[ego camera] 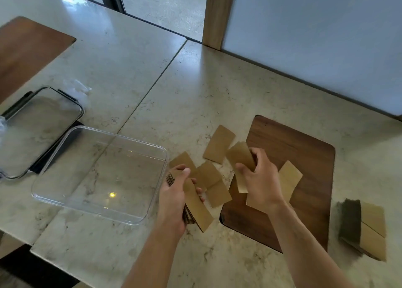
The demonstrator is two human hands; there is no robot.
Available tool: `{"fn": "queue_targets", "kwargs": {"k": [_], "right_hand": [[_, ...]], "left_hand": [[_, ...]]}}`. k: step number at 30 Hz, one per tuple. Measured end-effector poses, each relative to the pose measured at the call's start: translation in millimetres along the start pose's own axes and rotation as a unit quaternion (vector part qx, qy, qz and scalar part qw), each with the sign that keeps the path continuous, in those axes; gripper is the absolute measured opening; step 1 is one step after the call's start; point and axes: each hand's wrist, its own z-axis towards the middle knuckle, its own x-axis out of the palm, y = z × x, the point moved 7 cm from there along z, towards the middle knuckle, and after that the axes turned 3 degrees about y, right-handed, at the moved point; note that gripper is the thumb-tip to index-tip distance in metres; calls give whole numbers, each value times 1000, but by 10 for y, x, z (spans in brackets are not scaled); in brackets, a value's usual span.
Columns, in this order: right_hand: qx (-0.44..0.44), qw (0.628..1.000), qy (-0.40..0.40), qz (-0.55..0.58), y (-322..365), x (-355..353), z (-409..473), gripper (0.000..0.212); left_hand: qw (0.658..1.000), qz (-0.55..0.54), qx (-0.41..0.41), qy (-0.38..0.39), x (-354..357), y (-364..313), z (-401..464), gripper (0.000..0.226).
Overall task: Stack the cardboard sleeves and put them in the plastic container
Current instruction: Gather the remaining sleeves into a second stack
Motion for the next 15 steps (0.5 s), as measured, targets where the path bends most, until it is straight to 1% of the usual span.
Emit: {"fn": "queue_targets", "kwargs": {"k": [2, 3, 4, 5, 6, 7, 8, 9, 10, 11, 12, 13, 15], "right_hand": [[-42, 991, -69, -109, 44, -109, -98, 27], [-54, 982, -77, -164, 68, -94, -148, 24], [-51, 974, -58, -212, 57, -26, -190, 21], [-37, 967, -20, -250, 23, 68, -219, 18], [-24, 962, 15, -272, -9, 154, -227, 15], [-12, 962, 34, -270, -19, 190, -248, 14], [4, 972, 36, -233, -22, 175, -250, 12], [28, 987, 28, -157, -25, 119, -259, 10], [64, 997, 21, -50, -40, 67, -292, 7], [107, 991, 22, 72, -63, 40, -346, 6], [148, 971, 28, 186, -79, 44, -426, 8], [177, 946, 42, 268, -68, 76, -507, 11], [182, 912, 89, 355, 5, 166, -659, 14]], "left_hand": [[1000, 1, 0, 4, -22, 11, -24, 15], [1000, 3, -1, 7, -28, 20, -37, 15], [1000, 6, -4, 9, -32, 35, -59, 16], [1000, 11, -7, 12, -34, 53, -76, 18], [1000, 14, -10, 15, -37, 68, -85, 19], [1000, 18, -13, 21, -35, 85, -103, 20], [999, 18, -15, 29, -22, 95, -115, 21], [999, 16, -18, 37, -5, 105, -129, 22], [999, 11, -23, 48, 22, 110, -149, 24], [998, 5, -29, 59, 57, 116, -167, 26], [997, 1, -38, 70, 103, 116, -191, 29], [995, -4, -49, 82, 145, 126, -203, 34], [990, -8, -75, 119, 279, 177, -224, 53]]}}
